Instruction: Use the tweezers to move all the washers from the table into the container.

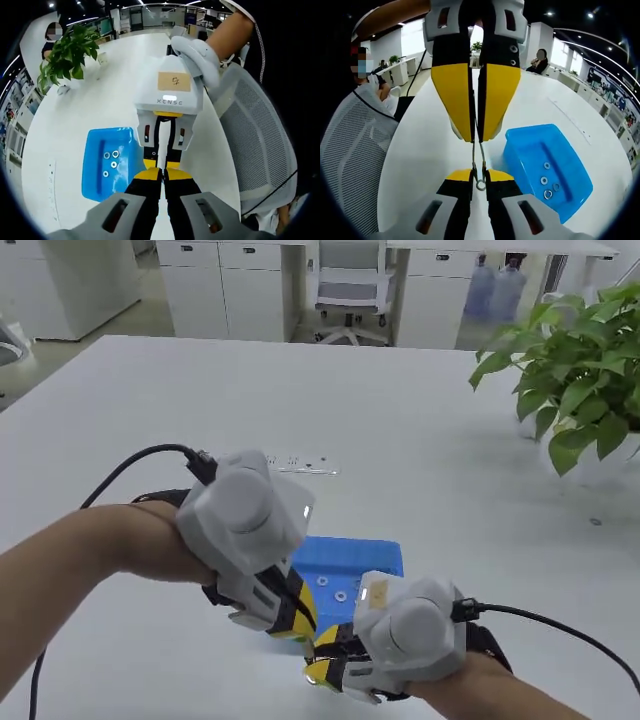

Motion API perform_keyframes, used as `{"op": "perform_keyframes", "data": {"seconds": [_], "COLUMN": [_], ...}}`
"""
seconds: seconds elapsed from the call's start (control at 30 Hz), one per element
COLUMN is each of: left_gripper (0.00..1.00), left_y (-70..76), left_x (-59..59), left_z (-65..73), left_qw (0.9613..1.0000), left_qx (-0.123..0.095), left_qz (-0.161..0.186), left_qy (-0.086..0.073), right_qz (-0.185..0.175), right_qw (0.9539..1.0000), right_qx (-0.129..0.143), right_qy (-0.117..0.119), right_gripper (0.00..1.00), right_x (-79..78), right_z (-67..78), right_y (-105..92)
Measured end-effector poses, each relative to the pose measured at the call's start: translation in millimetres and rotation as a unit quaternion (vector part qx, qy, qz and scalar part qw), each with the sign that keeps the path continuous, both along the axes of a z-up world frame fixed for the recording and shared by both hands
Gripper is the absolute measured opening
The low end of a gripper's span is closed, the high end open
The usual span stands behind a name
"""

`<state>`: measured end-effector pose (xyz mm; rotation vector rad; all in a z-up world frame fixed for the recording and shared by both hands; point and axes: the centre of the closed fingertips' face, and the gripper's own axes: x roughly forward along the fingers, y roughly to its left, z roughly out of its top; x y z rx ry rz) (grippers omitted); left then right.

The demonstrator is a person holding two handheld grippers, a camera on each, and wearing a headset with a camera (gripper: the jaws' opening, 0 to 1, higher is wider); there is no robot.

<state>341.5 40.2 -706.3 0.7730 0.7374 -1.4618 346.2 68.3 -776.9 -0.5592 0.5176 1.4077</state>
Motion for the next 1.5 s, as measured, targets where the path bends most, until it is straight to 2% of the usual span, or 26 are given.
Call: {"op": "perform_keyframes", "data": {"seconds": [0.77, 1.13, 1.3, 1.5], "left_gripper": [0.06, 0.06, 0.06, 0.06], "left_y": [-0.6, -5.7, -3.8, -2.7], "left_x": [-1.8, 1.5, 4.4, 2.0], "left_z": [-18.9, -19.4, -21.3, -22.6], "left_qw": [0.9999, 0.9998, 0.9998, 0.9998], "left_qx": [0.004, -0.007, -0.003, -0.002], "left_qz": [0.0, 0.005, 0.008, 0.005], "left_qy": [0.014, 0.019, 0.017, 0.019], "right_qz": [0.002, 0.0, -0.005, -0.006], "right_qw": [0.9998, 0.9999, 0.9999, 0.9998], "right_qx": [-0.007, -0.008, -0.003, -0.003], "right_qy": [0.017, 0.014, 0.015, 0.018], "right_gripper": [0.12, 0.13, 0.12, 0.1], "right_x": [-2.1, -1.3, -0.5, -2.7], "right_z": [-19.0, -19.4, -17.8, -18.1], "right_y": [-0.3, -1.2, -0.2, 0.7]}}
